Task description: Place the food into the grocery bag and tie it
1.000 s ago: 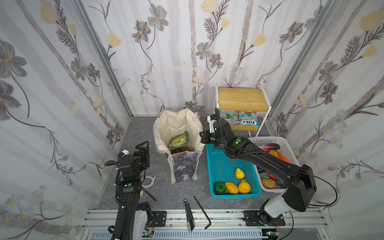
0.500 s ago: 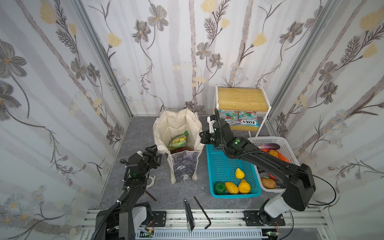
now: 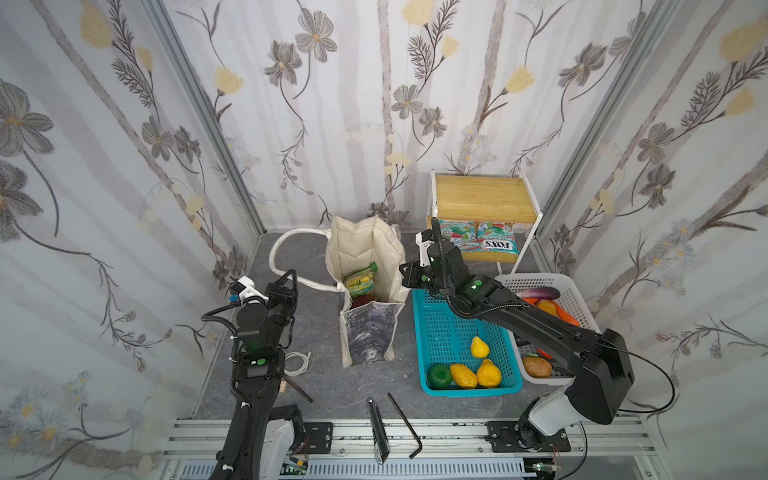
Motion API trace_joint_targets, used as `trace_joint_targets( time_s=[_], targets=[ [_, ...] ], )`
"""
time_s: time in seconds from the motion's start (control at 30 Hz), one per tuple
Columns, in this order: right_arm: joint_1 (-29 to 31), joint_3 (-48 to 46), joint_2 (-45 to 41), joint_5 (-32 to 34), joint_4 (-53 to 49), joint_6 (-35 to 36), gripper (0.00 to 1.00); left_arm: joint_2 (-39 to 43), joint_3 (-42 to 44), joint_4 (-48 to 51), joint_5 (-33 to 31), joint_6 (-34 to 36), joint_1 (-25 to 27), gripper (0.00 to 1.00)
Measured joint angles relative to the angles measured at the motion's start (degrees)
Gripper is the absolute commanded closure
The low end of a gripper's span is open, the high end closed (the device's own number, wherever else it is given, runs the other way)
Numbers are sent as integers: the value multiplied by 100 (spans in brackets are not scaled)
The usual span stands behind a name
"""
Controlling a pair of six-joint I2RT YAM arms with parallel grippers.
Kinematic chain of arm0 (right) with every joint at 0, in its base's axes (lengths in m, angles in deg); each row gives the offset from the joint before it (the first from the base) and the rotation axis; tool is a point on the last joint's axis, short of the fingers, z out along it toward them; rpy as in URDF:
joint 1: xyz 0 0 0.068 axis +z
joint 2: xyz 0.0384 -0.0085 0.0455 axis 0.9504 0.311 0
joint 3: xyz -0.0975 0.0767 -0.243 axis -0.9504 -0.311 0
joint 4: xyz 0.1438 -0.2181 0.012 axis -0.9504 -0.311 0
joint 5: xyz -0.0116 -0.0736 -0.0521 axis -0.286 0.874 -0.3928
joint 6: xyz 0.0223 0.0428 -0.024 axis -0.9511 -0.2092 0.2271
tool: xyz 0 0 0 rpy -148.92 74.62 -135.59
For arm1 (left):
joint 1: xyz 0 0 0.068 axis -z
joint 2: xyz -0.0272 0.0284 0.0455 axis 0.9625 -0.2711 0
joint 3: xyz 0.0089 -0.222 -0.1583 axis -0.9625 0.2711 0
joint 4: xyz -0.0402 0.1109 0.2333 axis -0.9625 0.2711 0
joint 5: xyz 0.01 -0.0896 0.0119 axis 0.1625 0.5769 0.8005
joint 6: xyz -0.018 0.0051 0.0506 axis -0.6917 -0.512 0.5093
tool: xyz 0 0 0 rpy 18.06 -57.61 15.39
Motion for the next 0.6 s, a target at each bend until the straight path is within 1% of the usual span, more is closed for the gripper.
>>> trace_joint_targets(
  time_s=[0.1, 0.17, 0.2, 0.23, 0.27, 0.3, 0.33, 0.43, 0.47, 0.53, 0.6],
  targets=[
    [0, 0, 20, 0, 9, 0, 100, 170, -638, 459, -76, 750, -42, 100],
    [0, -22, 22, 0, 35, 0, 100, 48, -975, 649, 48, 1086, -42, 100],
    [-2, -31, 22, -7, 48, 0, 96, -37, -1104, 737, 175, 1211, -44, 100],
    [-2, -35, 20, -33, 70, 0, 88, -118, -1198, 800, 328, 1322, -44, 100],
    [-2, -48, 2, -98, 92, 0, 77, -192, -1257, 841, 433, 1412, -44, 100],
    [-7, -68, -37, -122, 90, 0, 62, -251, -1281, 890, 492, 1502, -46, 100],
    [-7, -118, -118, -168, 107, 0, 50, -271, -1281, 988, 522, 1598, -52, 100],
    [-15, -424, -573, -251, 310, 13, 28, -264, -1281, 1093, 568, 1858, -103, 100],
    [-15, -551, -761, -254, 393, 15, 25, -262, -1279, 1091, 595, 1921, -129, 100],
    [-15, -859, -1202, -232, 678, 22, 21, -256, -1235, 1093, 640, 2048, -201, 100],
    [-44, -1156, -1537, -155, 929, -26, 23, -249, -1189, 1126, 673, 2120, -247, 100]
  ],
)
